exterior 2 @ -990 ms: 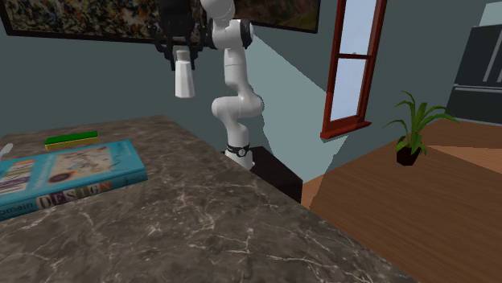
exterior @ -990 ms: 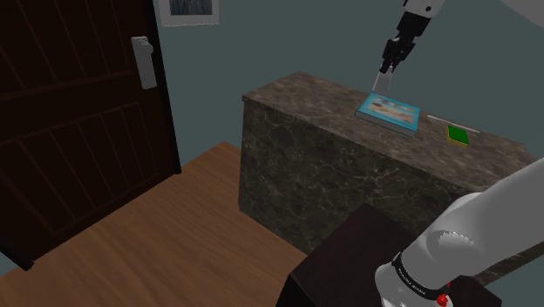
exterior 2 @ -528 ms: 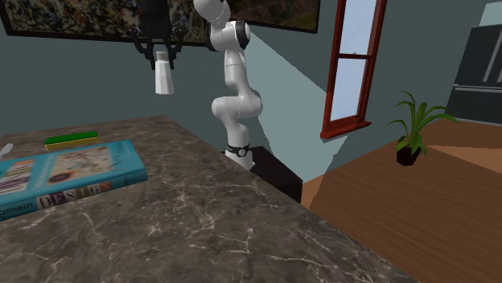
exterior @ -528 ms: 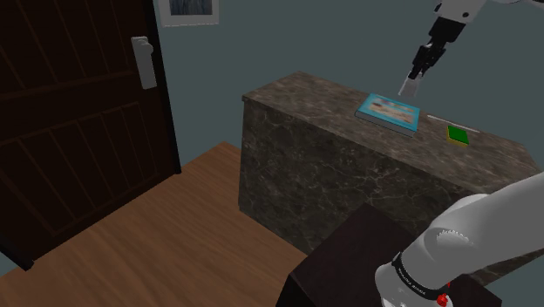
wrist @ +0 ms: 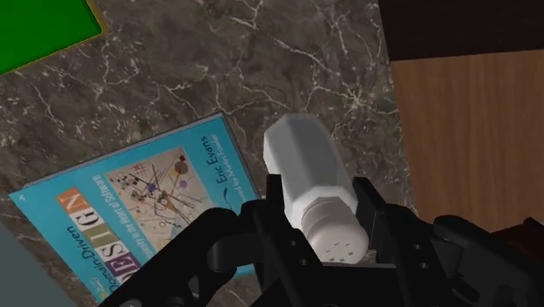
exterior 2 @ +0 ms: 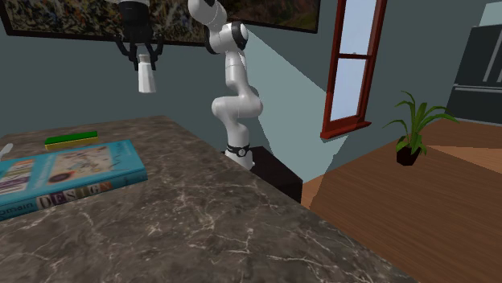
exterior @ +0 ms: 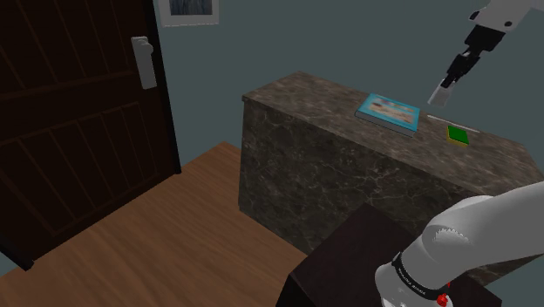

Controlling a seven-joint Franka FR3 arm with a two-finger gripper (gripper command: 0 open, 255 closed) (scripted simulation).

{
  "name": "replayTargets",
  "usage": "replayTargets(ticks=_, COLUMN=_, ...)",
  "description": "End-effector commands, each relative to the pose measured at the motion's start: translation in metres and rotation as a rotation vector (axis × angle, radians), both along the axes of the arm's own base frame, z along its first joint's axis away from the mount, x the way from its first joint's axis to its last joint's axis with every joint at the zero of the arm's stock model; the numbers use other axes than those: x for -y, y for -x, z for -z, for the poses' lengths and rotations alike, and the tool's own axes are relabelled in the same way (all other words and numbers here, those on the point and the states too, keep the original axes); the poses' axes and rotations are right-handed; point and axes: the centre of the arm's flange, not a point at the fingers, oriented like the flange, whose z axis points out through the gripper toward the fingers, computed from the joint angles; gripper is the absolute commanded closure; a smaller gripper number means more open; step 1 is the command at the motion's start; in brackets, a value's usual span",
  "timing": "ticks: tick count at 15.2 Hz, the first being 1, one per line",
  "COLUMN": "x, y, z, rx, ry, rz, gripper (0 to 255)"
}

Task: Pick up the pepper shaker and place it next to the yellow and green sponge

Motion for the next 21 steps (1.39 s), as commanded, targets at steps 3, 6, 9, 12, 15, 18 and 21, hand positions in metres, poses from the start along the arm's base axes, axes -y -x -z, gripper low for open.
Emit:
replayTargets(ticks=3, x=0.025, y=0.046, z=-0.003, rx=0.000, ry=0.000, rz=-0.001, gripper=255)
replayTargets(ticks=6, x=0.045, y=0.081, z=-0.003, rx=0.000, ry=0.000, rz=-0.001, gripper=255)
replayTargets(ticks=9, x=0.065, y=0.115, z=-0.003, rx=0.000, ry=0.000, rz=-0.001, gripper=255)
replayTargets(ticks=12, x=0.081, y=0.143, z=0.002, rx=0.000, ry=0.000, rz=-0.001, gripper=255)
replayTargets(ticks=15, x=0.081, y=0.143, z=0.018, rx=0.000, ry=0.000, rz=-0.001, gripper=255)
replayTargets(ticks=18, x=0.081, y=0.143, z=0.034, rx=0.000, ry=0.000, rz=-0.001, gripper=255)
replayTargets(ticks=21, x=0.081, y=0.143, z=0.049, rx=0.000, ry=0.000, rz=-0.001, gripper=255)
